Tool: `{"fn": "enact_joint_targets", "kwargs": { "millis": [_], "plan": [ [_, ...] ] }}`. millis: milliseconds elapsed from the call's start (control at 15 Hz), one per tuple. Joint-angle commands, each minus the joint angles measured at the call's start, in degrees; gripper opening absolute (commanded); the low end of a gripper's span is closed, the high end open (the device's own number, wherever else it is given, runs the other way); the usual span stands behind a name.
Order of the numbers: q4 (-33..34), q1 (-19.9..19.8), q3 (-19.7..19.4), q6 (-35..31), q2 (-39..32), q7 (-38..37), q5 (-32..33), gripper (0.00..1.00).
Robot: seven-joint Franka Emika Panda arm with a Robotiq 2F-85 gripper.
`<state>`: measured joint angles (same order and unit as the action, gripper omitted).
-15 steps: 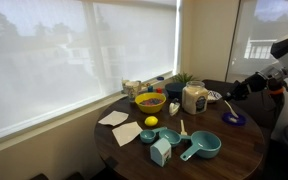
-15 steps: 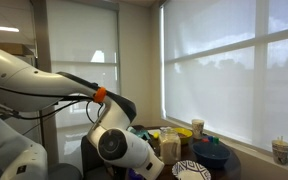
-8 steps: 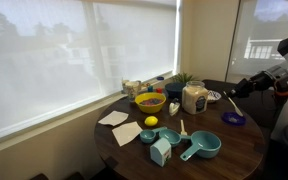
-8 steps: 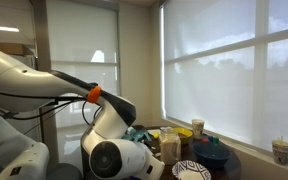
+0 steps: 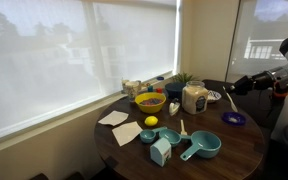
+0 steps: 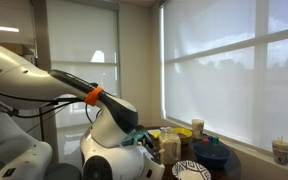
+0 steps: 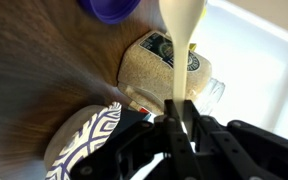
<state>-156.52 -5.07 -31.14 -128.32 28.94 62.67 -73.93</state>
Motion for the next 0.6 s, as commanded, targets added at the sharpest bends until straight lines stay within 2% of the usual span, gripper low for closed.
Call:
{"fn": "enact_joint_targets", "kwargs": {
  "millis": [0,200,533],
  "plan": [
    [1.3,-4.7,5.5,5.9,-1.7,-0.6,-6.8,0.03],
    [2.3,-7.0,11.0,7.3,-0.6,-6.1,-8.9,0.03],
    [3.8,-8.7,21.1,-1.8,-0.1,-18.6,-6.5,0.03]
  ]
}}
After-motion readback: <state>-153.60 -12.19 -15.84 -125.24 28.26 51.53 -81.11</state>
